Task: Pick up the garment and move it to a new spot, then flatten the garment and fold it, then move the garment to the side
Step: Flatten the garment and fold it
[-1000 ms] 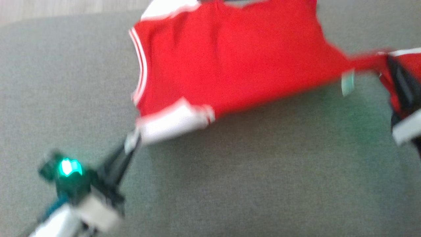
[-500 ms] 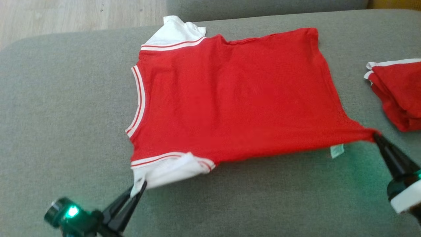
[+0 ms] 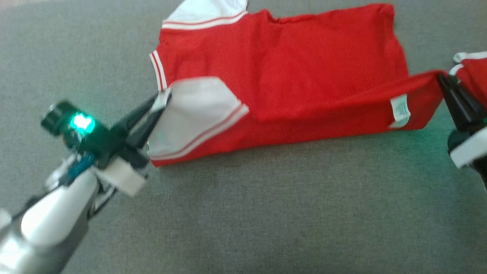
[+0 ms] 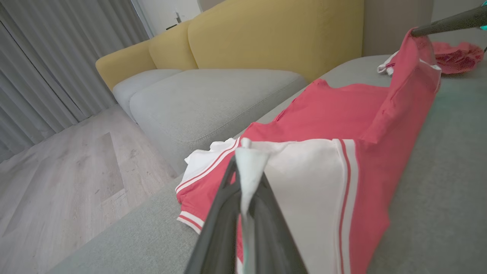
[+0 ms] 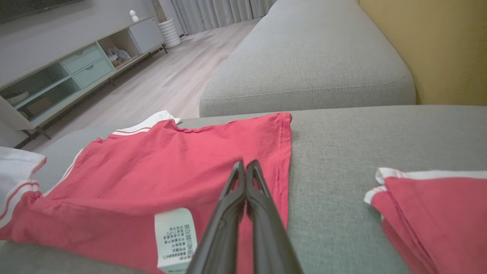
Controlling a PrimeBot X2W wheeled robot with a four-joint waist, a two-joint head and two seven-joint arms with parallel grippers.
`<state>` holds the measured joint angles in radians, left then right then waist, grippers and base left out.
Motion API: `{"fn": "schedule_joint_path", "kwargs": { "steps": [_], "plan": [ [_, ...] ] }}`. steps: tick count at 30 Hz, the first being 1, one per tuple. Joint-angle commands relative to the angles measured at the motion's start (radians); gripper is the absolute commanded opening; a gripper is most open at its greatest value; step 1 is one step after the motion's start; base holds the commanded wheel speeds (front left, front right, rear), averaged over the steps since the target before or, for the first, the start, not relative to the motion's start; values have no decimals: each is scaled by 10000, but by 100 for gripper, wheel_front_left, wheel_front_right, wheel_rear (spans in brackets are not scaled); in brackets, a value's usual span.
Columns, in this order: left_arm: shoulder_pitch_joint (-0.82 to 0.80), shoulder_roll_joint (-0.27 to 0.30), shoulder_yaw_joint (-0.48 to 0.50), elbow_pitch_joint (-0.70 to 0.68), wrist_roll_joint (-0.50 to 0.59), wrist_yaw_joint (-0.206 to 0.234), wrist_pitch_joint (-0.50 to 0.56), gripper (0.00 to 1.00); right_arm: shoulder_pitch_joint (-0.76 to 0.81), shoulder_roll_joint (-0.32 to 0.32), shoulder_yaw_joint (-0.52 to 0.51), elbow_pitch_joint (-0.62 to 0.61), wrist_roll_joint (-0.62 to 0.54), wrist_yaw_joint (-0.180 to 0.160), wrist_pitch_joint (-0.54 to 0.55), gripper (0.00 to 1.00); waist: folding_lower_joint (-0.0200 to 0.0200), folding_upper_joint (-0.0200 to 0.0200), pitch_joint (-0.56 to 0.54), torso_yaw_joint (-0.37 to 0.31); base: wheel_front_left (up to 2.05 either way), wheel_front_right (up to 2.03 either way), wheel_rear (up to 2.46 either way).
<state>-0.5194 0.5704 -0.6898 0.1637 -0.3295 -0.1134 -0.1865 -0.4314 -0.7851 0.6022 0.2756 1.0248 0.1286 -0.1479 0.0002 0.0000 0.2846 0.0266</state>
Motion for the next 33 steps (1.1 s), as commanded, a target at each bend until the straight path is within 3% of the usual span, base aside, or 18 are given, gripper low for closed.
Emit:
{"fn": "schedule_joint_path", "kwargs": {
  "steps": [1,8,9,10,11,12,16,21,27,33],
  "plan": [
    [-846,221,300,193,123,-53,-85,0,-332,-169,163,12,-130,21,69,0,-2,0,362,65,0,0,0],
    [-2708,-376,24,2532,775,-93,-580,0,-1748,214,1203,1112,-126,21,292,0,-2,0,889,119,0,0,0],
    [-2771,-509,36,2706,733,-96,-633,28,-1829,253,1329,1228,-88,21,262,0,-2,0,910,122,0,0,0],
    [-2798,-630,48,2840,690,-99,-673,71,-1895,286,1436,1345,-56,21,194,23,-2,0,920,124,0,0,0],
    [-2794,-728,68,2933,674,-90,-702,100,-1935,326,1495,1507,3,21,111,82,-2,0,915,125,0,0,0],
    [-2746,-815,122,3004,639,-41,-723,100,-1980,363,1528,1676,18,21,-22,100,-2,0,901,124,0,0,0],
    [-1983,-1173,697,2886,195,514,-747,100,-2079,482,1619,2115,-257,21,-739,100,-2,0,710,68,0,0,0],
    [137,-1838,1617,2027,-709,1359,-750,100,-1869,679,1171,2582,-1428,21,-1117,100,-2,0,370,-4,0,0,0],
    [2249,-2569,2081,2058,-1612,1751,-751,100,-737,1656,-866,1916,-2693,21,-1134,100,-2,0,83,-185,0,0,0],
    [2450,-2801,2696,2753,-1905,1960,-752,100,620,2639,-2047,1212,-3622,21,-1136,100,-2,0,-89,-442,0,0,0]
  ]
}}
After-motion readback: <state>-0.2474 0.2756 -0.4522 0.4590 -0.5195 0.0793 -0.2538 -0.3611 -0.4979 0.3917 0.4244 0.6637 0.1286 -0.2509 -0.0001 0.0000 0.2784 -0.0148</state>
